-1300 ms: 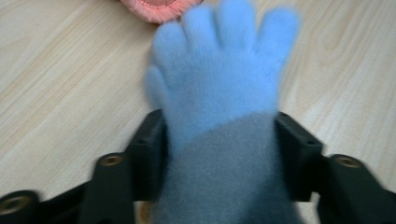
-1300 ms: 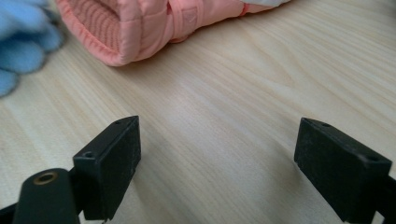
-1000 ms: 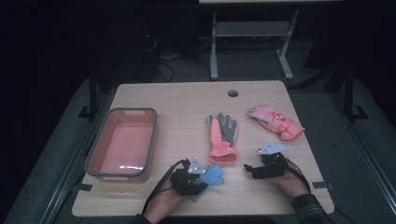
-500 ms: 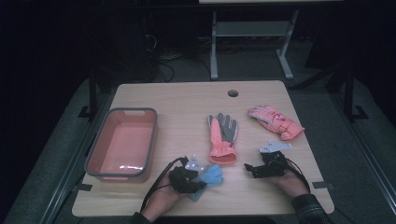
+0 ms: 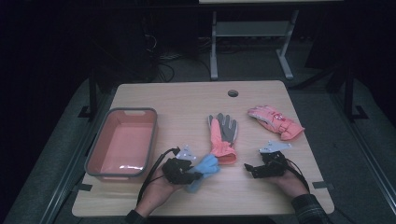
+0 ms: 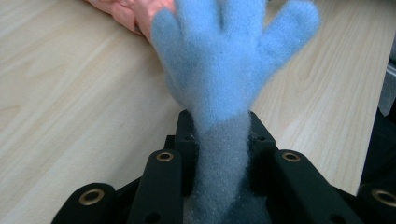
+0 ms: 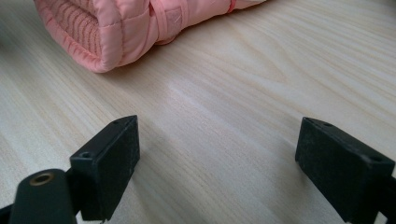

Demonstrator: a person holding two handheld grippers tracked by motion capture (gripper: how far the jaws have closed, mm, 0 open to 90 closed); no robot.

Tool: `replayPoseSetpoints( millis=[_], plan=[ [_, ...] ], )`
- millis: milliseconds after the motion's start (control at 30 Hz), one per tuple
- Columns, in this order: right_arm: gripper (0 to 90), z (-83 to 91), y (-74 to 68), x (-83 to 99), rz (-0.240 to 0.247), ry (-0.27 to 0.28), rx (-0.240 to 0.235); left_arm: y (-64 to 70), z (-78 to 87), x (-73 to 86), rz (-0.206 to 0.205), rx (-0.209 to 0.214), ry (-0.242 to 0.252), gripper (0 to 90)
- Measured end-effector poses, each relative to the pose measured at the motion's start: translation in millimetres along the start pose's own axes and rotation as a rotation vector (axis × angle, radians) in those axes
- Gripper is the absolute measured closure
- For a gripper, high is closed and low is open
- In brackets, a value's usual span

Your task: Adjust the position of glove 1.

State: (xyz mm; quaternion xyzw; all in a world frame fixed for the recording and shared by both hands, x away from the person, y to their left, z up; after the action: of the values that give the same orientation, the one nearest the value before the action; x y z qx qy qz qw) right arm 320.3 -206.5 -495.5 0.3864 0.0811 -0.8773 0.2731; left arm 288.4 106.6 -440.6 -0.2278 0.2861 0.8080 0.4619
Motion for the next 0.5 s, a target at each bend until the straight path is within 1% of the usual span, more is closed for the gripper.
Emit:
replayPoseSetpoints(
  millis=[67, 100, 133, 167, 233, 333, 433, 500],
  plan=[
    [13.1, 0.0, 0.0, 0.0, 0.000, 0.000, 0.000, -1.0, 2.8, -1.3, 0.009, -0.001, 0.006, 72.0],
    [13.0, 0.0, 0.0, 0.0, 0.000, 0.000, 0.000, -1.2, 4.3, -2.1, 0.022, -0.004, 0.016, 72.0],
    [13.1, 0.0, 0.0, 0.0, 0.000, 0.000, 0.000, -2.2, 6.8, -3.2, 0.027, -0.005, 0.027, 72.0],
    [13.1, 0.0, 0.0, 0.0, 0.000, 0.000, 0.000, -3.0, 8.9, -3.8, 0.027, -0.006, 0.025, 72.0],
    [13.0, 0.0, 0.0, 0.0, 0.000, 0.000, 0.000, -4.1, 14.0, -5.5, 0.038, -0.011, 0.039, 72.0],
    [13.0, 0.0, 0.0, 0.0, -0.001, 0.000, -0.001, -6.4, 20.7, -8.2, 0.041, -0.022, 0.044, 72.0],
    [13.0, 0.0, 0.0, 0.0, 0.000, -0.001, 0.000, -8.4, 27.0, -12.1, 0.050, -0.032, 0.059, 72.0],
    [13.0, 0.0, 0.0, 0.0, 0.000, 0.000, 0.000, -9.9, 31.5, -14.5, 0.049, -0.035, 0.059, 72.0]
  ],
)
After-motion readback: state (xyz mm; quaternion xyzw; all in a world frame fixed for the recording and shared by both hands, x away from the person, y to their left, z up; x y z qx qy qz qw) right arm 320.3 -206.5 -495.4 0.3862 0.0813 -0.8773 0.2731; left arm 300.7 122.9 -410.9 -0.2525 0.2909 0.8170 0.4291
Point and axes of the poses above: each handheld gripper's, and its own axes: z roughly backward along the jaws, x roughly out of its underside, y roughly to its right, the point moved 2 cm from there along -z, roughly forward along the jaws, and after that the axes turned 9 degrees about x, right-handed, at the moved point
